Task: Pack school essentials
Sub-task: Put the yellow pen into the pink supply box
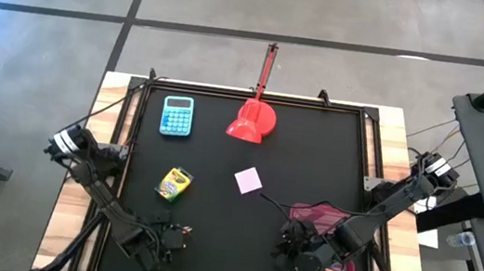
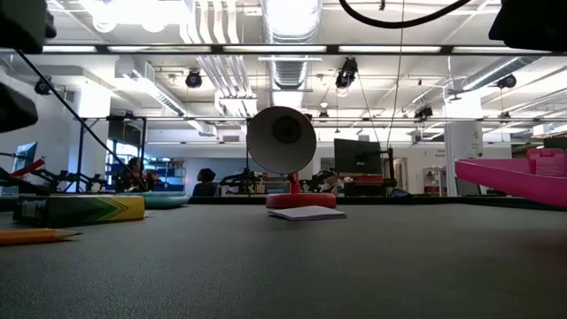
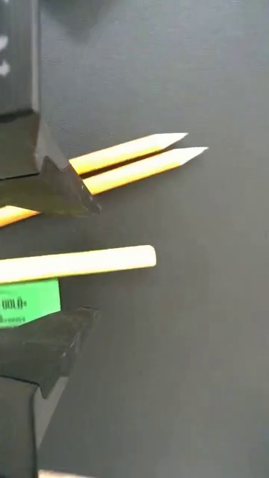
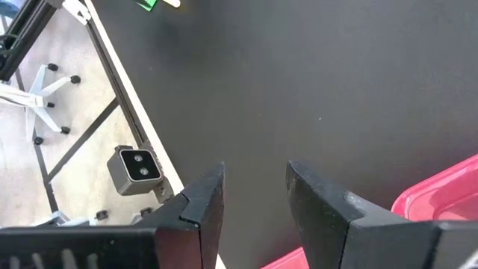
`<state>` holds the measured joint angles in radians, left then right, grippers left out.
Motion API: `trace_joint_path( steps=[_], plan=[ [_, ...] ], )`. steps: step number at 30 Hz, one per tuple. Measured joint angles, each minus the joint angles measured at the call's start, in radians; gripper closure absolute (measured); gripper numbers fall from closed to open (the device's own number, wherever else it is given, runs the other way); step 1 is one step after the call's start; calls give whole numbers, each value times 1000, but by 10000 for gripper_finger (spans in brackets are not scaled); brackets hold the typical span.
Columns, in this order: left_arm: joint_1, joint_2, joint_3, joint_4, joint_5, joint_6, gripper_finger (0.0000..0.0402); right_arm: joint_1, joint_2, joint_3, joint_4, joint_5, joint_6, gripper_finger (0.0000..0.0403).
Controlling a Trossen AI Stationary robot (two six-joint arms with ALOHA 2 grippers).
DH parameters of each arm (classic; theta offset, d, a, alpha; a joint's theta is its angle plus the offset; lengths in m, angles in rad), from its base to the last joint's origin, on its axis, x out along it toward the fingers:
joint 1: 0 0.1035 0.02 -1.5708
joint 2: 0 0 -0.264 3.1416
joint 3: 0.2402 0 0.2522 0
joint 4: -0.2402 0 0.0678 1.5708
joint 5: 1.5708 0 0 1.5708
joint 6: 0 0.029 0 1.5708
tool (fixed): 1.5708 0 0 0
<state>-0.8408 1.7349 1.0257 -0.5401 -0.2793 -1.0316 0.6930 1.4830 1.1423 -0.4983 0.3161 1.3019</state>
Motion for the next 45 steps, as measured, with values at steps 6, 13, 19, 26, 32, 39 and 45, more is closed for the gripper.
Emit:
trace_joint_path(
  steps=[6,13,19,26,32,39,45],
  plan=[
    [-6,61,10,8,-1,3,208,0,0,0,0,0,8,271],
    [-7,90,7,10,-2,3,241,-2,0,0,1,0,8,271],
    [-4,92,-1,17,1,26,338,-6,0,0,1,1,8,271],
    [-3,93,-4,16,-3,23,387,-7,0,0,1,2,8,271],
    [-2,46,6,8,-16,24,385,-7,0,0,1,1,8,271],
    [17,-94,24,13,-147,24,385,-6,0,0,11,20,6,271],
    [36,-223,24,149,-434,37,385,-6,0,0,104,175,-103,271]
  ],
)
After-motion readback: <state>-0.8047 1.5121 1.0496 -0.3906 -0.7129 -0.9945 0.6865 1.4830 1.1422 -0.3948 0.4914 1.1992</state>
